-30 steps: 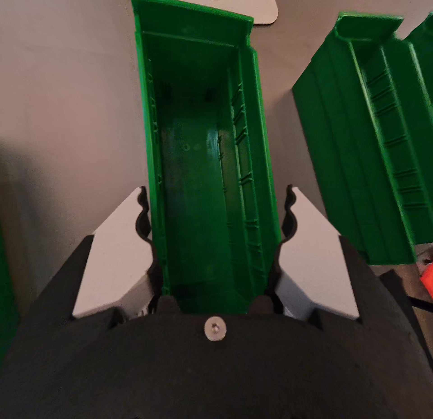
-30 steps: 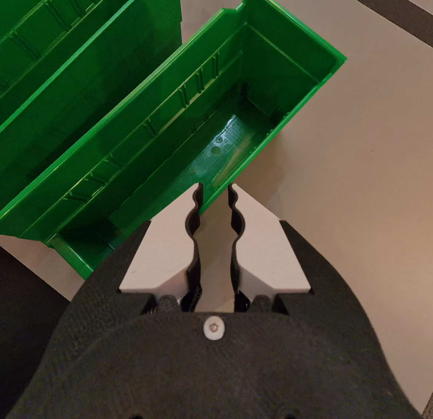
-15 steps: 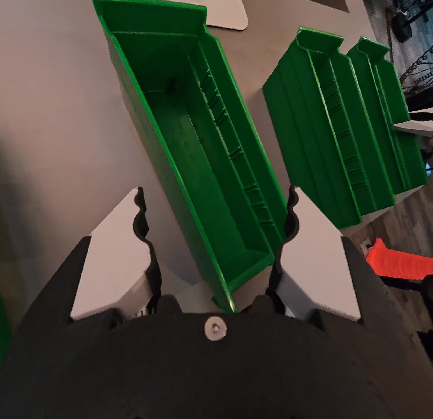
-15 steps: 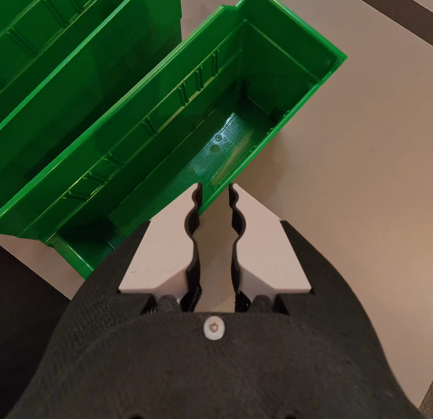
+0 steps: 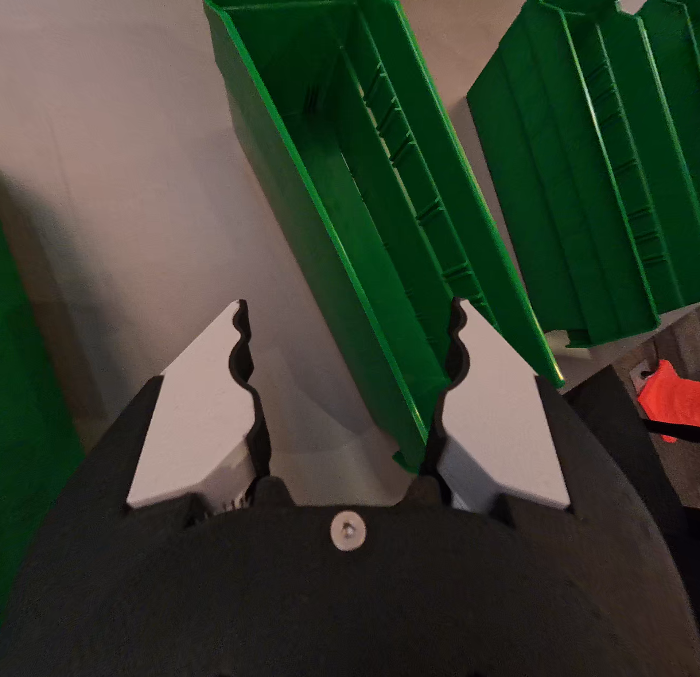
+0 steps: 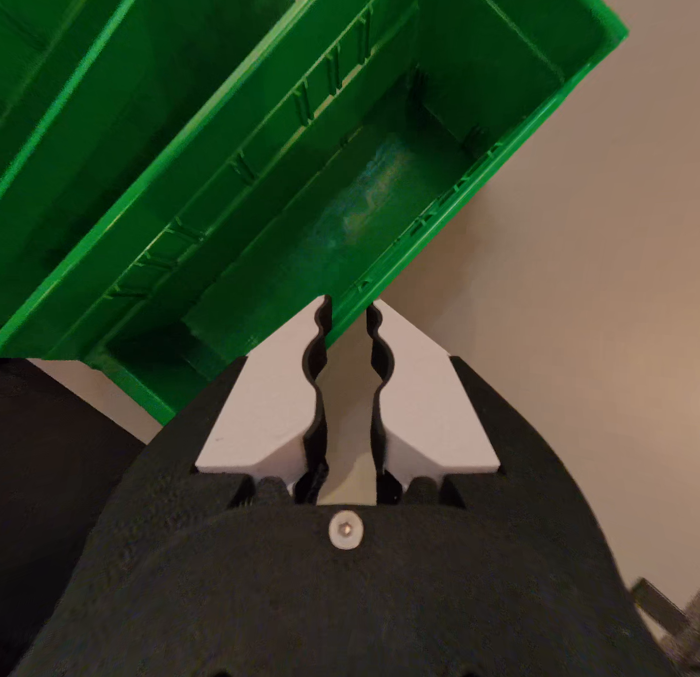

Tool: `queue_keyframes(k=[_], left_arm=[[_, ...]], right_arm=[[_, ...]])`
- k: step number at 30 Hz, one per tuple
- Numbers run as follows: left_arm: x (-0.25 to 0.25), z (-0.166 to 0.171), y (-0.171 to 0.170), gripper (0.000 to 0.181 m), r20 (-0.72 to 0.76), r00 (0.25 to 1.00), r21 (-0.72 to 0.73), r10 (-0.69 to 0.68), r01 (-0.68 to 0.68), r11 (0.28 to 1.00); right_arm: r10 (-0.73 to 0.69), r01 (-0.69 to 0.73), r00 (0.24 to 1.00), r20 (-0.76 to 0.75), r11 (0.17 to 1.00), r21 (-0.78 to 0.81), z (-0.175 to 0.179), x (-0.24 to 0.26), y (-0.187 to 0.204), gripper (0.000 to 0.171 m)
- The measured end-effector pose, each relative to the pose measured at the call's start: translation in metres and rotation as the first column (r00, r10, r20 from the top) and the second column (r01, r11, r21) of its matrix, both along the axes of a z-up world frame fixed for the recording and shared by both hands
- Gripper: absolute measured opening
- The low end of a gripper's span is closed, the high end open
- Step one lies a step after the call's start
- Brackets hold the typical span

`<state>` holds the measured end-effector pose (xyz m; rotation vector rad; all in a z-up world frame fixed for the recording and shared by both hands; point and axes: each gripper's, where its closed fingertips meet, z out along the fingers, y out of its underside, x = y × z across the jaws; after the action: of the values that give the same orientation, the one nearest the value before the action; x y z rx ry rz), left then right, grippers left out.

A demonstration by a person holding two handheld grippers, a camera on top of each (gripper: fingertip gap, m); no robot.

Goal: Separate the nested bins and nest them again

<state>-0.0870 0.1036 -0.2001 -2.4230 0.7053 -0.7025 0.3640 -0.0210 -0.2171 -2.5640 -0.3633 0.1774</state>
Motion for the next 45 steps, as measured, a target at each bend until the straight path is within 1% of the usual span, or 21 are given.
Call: queue_keyframes(k=[7, 11, 13, 14, 18, 20, 22, 24, 25, 28, 30, 31, 32, 33, 34, 37, 40, 45], left_arm=[[-0.011, 0.016, 0.004, 0.099, -0.032, 0.999, 0.067, -0.019, 0.021, 0.998], [-0.024, 0.026, 0.007, 0.098, -0.049, 0.999, 0.094, -0.014, 0.018, 0.995], [-0.034, 0.032, 0.010, 0.098, -0.056, 0.998, 0.112, 0.006, 0.000, 0.994], [-0.039, 0.036, 0.012, 0.098, -0.059, 0.998, 0.120, 0.017, -0.010, 0.993], [-0.075, 0.045, 0.023, 0.102, -0.092, 0.992, 0.147, 0.091, -0.077, 0.986], [-0.099, 0.045, 0.030, 0.108, -0.130, 0.981, 0.161, 0.142, -0.120, 0.980], [-0.124, 0.043, 0.035, 0.121, -0.161, 0.968, 0.156, 0.191, -0.166, 0.974], [-0.150, 0.038, 0.042, 0.142, -0.196, 0.947, 0.158, 0.256, -0.228, 0.961], [-0.161, 0.034, 0.046, 0.149, -0.208, 0.938, 0.150, 0.278, -0.251, 0.956], [-0.189, 0.010, 0.053, 0.156, -0.269, 0.909, 0.083, 0.318, -0.307, 0.948], [-0.198, -0.011, 0.050, 0.158, -0.328, 0.899, 0.012, 0.289, -0.302, 0.953], [-0.197, -0.019, 0.048, 0.156, -0.331, 0.904, -0.024, 0.271, -0.295, 0.955], [-0.196, -0.026, 0.046, 0.149, -0.340, 0.904, -0.049, 0.259, -0.292, 0.955], [-0.200, -0.033, 0.045, 0.144, -0.378, 0.892, -0.060, 0.247, -0.290, 0.955], [-0.203, -0.037, 0.047, 0.147, -0.411, 0.878, -0.046, 0.244, -0.287, 0.957], [-0.203, -0.034, 0.050, 0.136, -0.410, 0.878, -0.045, 0.245, -0.288, 0.957], [-0.198, -0.025, 0.053, 0.118, -0.353, 0.901, -0.037, 0.253, -0.283, 0.958], [-0.196, -0.023, 0.051, 0.109, -0.331, 0.911, -0.026, 0.247, -0.271, 0.962]], right_arm=[[0.036, -0.038, 0.993, 0.113, 0.999, 0.010, 0.002, 0.011, -0.001, 0.016], [0.040, -0.042, 0.994, 0.102, 0.999, 0.019, 0.003, 0.011, -0.001, 0.018], [0.027, -0.032, 0.992, 0.120, 0.999, 0.037, 0.004, 0.015, 0.001, 0.029], [0.023, -0.027, 0.992, 0.122, 0.999, 0.036, 0.004, 0.015, 0.001, 0.032], [-0.001, 0.001, 0.998, 0.061, 1.000, -0.001, 0.003, 0.013, -0.005, 0.048], [-0.015, 0.015, 0.999, 0.053, 1.000, -0.004, 0.004, 0.015, -0.007, 0.051], [-0.018, 0.017, 0.999, 0.030, 1.000, 0.005, 0.007, 0.013, -0.007, 0.051], [-0.020, 0.020, 0.999, 0.033, 1.000, 0.006, 0.007, 0.013, -0.006, 0.051], [-0.018, 0.018, 0.999, 0.033, 1.000, 0.001, 0.006, 0.012, -0.006, 0.050], [-0.007, 0.007, 1.000, 0.022, 1.000, -0.005, 0.004, 0.007, -0.005, 0.048], [-0.005, 0.005, 1.000, 0.031, 1.000, -0.005, 0.004, 0.006, -0.005, 0.047], [-0.003, 0.004, 0.999, 0.034, 1.000, -0.005, 0.005, 0.005, -0.005, 0.047], [-0.003, 0.004, 0.999, 0.033, 1.000, -0.004, 0.005, 0.005, -0.005, 0.047], [-0.004, 0.004, 1.000, 0.031, 1.000, -0.004, 0.005, 0.005, -0.005, 0.046], [-0.004, 0.004, 1.000, 0.030, 1.000, -0.004, 0.005, 0.005, -0.005, 0.046], [-0.005, 0.005, 1.000, 0.031, 1.000, -0.004, 0.005, 0.005, -0.005, 0.045], [-0.002, 0.002, 1.000, 0.030, 1.000, 0.000, 0.005, 0.005, -0.005, 0.044], [-0.005, 0.005, 1.000, 0.020, 1.000, 0.005, 0.005, 0.005, -0.004, 0.043]])
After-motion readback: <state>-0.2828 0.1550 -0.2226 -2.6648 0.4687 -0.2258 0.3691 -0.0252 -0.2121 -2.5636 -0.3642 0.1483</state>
